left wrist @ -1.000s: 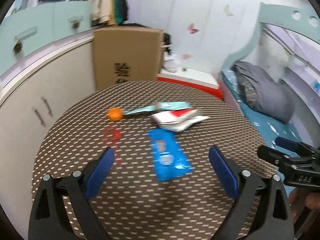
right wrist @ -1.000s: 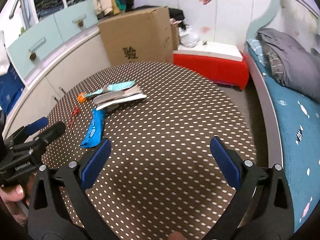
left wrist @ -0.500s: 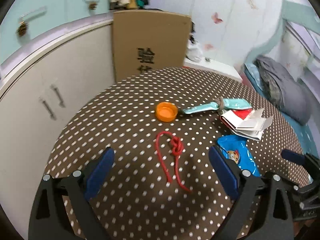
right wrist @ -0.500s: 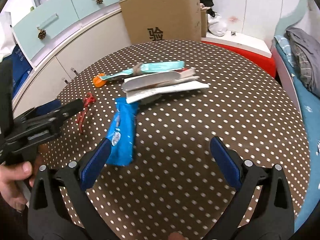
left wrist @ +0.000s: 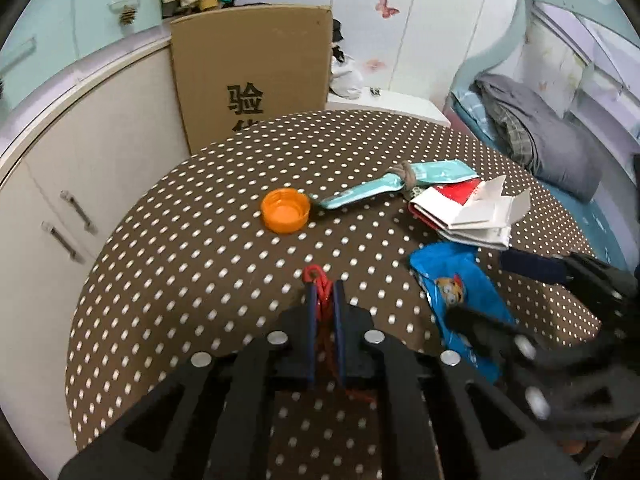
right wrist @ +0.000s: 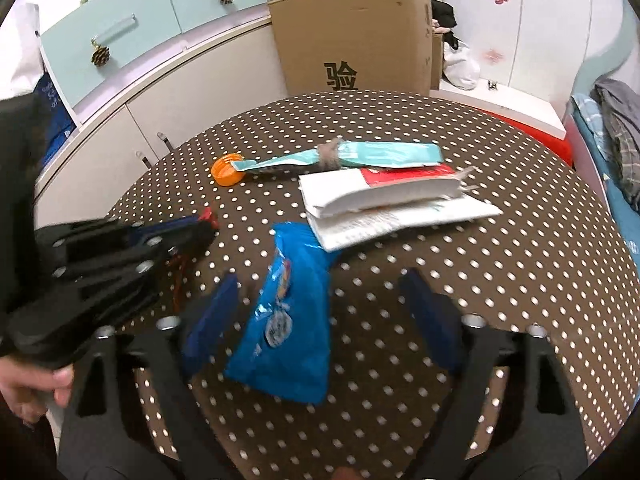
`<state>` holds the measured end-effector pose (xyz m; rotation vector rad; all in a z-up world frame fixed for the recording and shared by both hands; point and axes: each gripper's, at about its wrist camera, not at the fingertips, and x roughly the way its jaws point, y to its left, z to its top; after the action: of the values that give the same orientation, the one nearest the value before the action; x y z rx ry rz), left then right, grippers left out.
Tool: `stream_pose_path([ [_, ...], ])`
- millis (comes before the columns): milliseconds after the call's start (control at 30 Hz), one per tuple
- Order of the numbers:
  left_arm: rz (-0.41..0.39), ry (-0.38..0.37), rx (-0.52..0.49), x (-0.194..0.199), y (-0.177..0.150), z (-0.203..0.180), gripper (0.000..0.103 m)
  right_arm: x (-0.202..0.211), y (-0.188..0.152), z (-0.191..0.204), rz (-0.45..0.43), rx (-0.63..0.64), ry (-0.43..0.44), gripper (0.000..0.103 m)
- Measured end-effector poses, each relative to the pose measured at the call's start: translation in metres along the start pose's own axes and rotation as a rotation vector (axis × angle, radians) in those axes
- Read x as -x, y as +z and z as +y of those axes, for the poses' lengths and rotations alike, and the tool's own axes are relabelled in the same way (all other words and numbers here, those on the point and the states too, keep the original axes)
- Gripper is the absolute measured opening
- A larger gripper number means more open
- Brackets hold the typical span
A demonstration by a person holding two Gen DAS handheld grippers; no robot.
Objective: Collect trash
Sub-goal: 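Grasp the blue snack wrapper with the right gripper while the left grasps the red string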
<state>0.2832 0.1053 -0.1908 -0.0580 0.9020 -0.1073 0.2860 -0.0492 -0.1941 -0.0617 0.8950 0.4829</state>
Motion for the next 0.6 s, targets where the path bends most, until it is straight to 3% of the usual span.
stream_pose_path([
  [100, -0.020, -0.014, 0.040, 0.015, -0.013, 0.004, 0.007, -0.003, -0.001, 0.008, -0.004, 0.041, -0.020, 0.027],
  [333, -0.061, -0.022, 0.071, 0.050, -0.034, 0.004, 0.007, 0.009, -0.015, 0.006, -0.001, 0.025, 0.065, 0.025],
  [600, -0.110, -0.045, 0.042, 0.085, -0.036, -0.018, 0.007, 0.058, -0.032, -0.010, -0.065, -0.002, 0.102, 0.024],
])
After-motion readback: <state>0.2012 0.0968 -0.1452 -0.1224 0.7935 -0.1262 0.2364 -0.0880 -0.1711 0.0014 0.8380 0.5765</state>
